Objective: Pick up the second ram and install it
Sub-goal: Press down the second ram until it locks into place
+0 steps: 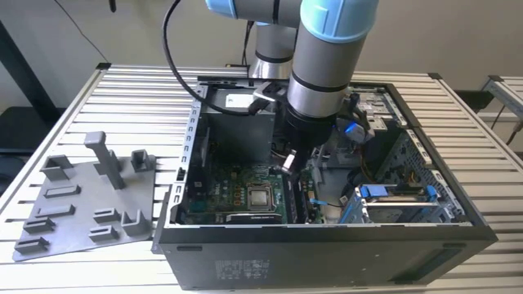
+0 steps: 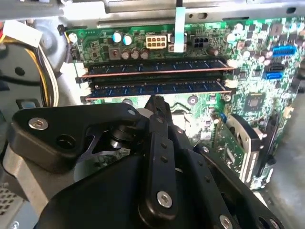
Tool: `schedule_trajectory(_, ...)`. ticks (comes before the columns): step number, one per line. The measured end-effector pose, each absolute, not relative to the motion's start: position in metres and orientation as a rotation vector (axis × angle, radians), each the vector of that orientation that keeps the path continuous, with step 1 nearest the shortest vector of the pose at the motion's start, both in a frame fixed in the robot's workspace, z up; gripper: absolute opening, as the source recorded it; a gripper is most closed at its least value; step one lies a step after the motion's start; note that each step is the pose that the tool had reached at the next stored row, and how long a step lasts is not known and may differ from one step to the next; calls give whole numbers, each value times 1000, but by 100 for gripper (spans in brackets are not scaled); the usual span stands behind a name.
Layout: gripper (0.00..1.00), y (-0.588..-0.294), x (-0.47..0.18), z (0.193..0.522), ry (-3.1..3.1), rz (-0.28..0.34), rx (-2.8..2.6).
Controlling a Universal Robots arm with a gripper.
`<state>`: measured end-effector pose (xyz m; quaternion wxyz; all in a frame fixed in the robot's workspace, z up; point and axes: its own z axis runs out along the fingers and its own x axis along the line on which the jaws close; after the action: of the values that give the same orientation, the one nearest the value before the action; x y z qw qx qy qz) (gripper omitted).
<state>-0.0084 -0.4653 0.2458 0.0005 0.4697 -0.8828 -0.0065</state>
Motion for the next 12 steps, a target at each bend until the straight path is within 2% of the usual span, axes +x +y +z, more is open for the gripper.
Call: schedule_trajectory(12, 11, -465, -9, 244, -2626, -22, 1725)
